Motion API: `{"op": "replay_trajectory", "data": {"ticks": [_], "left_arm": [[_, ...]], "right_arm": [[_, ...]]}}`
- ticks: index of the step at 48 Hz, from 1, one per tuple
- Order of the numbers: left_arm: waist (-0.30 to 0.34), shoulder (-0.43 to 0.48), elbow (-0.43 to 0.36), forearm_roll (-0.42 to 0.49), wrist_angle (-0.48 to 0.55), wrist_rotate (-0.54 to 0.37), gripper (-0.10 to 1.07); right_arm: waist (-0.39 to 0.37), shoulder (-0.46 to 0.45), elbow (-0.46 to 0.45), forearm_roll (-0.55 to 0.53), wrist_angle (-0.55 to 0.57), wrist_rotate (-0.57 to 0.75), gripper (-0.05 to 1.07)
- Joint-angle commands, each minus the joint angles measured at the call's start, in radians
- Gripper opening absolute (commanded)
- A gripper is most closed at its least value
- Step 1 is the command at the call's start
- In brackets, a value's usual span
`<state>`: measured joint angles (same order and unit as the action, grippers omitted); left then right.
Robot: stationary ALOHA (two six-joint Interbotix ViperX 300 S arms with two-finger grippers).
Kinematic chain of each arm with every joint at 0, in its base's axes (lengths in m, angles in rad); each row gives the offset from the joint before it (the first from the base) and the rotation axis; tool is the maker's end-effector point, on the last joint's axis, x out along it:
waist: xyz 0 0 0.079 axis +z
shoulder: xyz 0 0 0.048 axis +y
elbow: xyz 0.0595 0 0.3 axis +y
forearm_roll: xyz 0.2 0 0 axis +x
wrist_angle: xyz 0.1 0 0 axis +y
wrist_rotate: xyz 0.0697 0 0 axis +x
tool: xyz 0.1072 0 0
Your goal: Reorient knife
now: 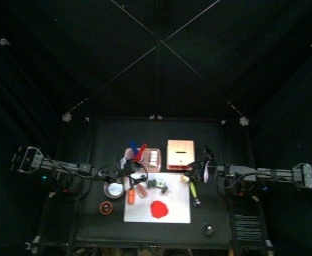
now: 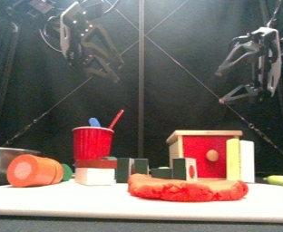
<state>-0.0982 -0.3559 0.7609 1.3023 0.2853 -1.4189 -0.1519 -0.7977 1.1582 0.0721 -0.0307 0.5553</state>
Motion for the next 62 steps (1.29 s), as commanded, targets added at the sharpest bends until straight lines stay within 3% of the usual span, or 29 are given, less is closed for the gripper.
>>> {"op": "replay_trajectory", "data": {"ticks": [1, 19, 35, 51, 62], "left_arm": [[0.003, -0.032, 0.002, 0.048, -0.012, -0.034, 0.95], [0.005, -0.083, 0.040, 0.161, -0.020, -0.104, 0.95], [0.011, -0.091, 0.032, 0.138, 0.048, -0.114, 0.95], [0.006, -0.193, 0.038, 0.147, 0.141, -0.132, 0.95], [0.003, -0.244, 0.041, 0.143, 0.150, -0.133, 0.94]], "right_arm": [[0.009, 0.002, -0.058, -0.020, -0.043, -0.002, 1.02], [0.011, 0.012, -0.060, -0.049, -0.089, -0.002, 1.02], [0.008, 0.015, -0.063, -0.046, -0.089, -0.002, 1.02], [0.002, 0.026, -0.067, -0.043, -0.089, 0.000, 1.02], [-0.002, 0.043, -0.072, -0.037, -0.089, 0.000, 1.02]]}}
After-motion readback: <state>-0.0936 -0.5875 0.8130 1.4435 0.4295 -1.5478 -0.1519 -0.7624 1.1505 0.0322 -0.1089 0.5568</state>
